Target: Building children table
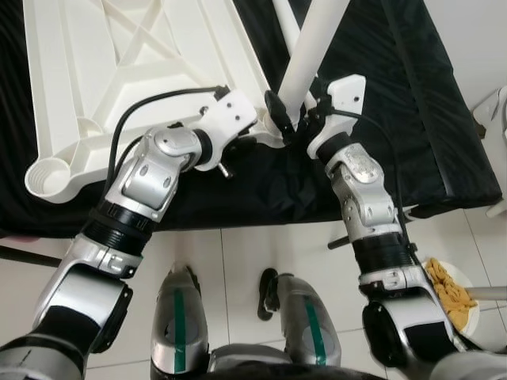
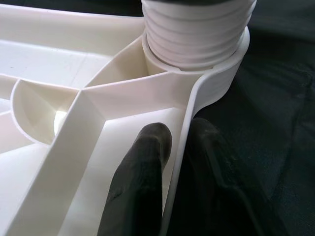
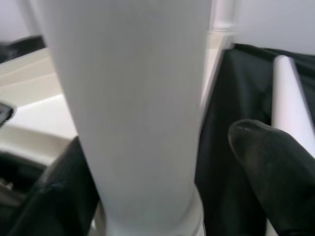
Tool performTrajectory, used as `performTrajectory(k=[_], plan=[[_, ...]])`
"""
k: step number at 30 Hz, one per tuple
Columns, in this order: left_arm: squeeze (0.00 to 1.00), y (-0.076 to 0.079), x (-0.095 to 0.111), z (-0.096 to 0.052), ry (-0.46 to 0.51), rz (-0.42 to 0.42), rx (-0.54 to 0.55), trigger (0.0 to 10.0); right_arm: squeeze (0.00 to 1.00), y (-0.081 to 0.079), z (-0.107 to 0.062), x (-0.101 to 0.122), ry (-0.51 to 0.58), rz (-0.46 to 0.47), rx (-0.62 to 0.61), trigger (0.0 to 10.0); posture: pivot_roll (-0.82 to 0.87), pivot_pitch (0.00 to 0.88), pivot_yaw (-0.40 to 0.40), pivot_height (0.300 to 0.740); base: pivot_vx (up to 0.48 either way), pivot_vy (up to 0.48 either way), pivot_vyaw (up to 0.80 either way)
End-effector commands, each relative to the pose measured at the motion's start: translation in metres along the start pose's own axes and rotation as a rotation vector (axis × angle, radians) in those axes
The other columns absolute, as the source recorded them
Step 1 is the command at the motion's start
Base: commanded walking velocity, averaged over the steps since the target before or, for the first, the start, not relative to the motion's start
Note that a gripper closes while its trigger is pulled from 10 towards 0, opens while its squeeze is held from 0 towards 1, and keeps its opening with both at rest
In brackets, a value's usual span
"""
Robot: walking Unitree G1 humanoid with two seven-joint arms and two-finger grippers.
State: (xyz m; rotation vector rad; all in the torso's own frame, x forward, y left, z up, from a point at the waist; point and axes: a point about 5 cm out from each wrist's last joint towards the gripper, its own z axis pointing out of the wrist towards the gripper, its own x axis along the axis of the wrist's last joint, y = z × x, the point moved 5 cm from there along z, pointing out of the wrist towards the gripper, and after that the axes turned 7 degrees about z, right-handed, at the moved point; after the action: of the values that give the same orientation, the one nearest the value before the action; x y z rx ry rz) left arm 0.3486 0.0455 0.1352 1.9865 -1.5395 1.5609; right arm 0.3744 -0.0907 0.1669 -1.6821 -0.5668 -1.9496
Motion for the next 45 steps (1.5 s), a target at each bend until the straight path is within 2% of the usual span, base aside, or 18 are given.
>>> performTrajectory(k=[1,11,21,28,29,30,31,32,33,34,45], plan=[[0.00,-0.016,0.007,-0.005,0.011,0.040,0.077,10.0,0.00,0.028,-0.019,-0.013,-0.071,0.021,-0.008,10.0,0.04,0.067,-0.051,0.740,0.000,0.000,0.00],[0.00,-0.017,0.008,-0.006,0.014,0.042,0.085,10.0,0.00,0.029,-0.013,-0.007,-0.120,0.035,0.162,10.0,0.05,0.063,-0.056,0.740,0.000,0.000,0.00],[0.00,-0.019,0.008,-0.006,0.013,0.047,0.087,10.0,0.00,0.031,-0.007,-0.001,-0.095,0.043,0.227,10.0,0.06,0.062,-0.055,0.740,0.000,0.000,0.00],[0.00,-0.019,0.009,-0.007,0.016,0.051,0.084,10.0,0.00,0.023,-0.001,0.002,-0.048,0.062,0.252,10.0,0.06,0.059,-0.049,0.740,0.000,0.000,0.00],[0.00,-0.018,0.010,-0.006,0.016,0.052,0.083,10.0,0.00,0.022,0.000,0.003,-0.041,0.065,0.256,7.0,0.05,0.059,-0.047,0.740,0.000,0.000,0.00],[0.00,-0.018,0.010,-0.006,0.016,0.053,0.082,10.0,0.00,0.022,0.001,0.003,-0.034,0.064,0.258,5.8,0.05,0.059,-0.047,0.740,0.000,0.000,0.00],[0.00,-0.018,0.010,-0.006,0.016,0.053,0.082,10.0,0.00,0.022,0.001,0.003,-0.034,0.064,0.258,5.8,0.05,0.059,-0.047,0.740,0.000,0.000,0.00],[0.00,-0.018,0.010,-0.006,0.016,0.053,0.081,10.0,0.00,0.021,0.001,0.004,-0.028,0.065,0.264,3.1,0.05,0.060,-0.046,0.740,0.000,0.000,0.00],[0.00,-0.018,0.010,-0.006,0.016,0.053,0.080,10.0,0.00,0.021,0.001,0.004,-0.025,0.065,0.268,3.1,0.05,0.060,-0.046,0.740,0.000,0.000,0.00],[0.00,-0.018,0.010,-0.006,0.016,0.054,0.079,10.0,0.00,0.020,0.001,0.004,-0.025,0.066,0.274,0.0,0.05,0.060,-0.046,0.740,0.000,0.000,0.00],[0.00,-0.015,0.010,-0.005,0.016,0.051,0.073,10.0,0.00,0.016,-0.002,-0.001,-0.041,0.060,0.306,0.0,0.05,0.062,-0.053,0.740,0.000,0.000,0.00]])
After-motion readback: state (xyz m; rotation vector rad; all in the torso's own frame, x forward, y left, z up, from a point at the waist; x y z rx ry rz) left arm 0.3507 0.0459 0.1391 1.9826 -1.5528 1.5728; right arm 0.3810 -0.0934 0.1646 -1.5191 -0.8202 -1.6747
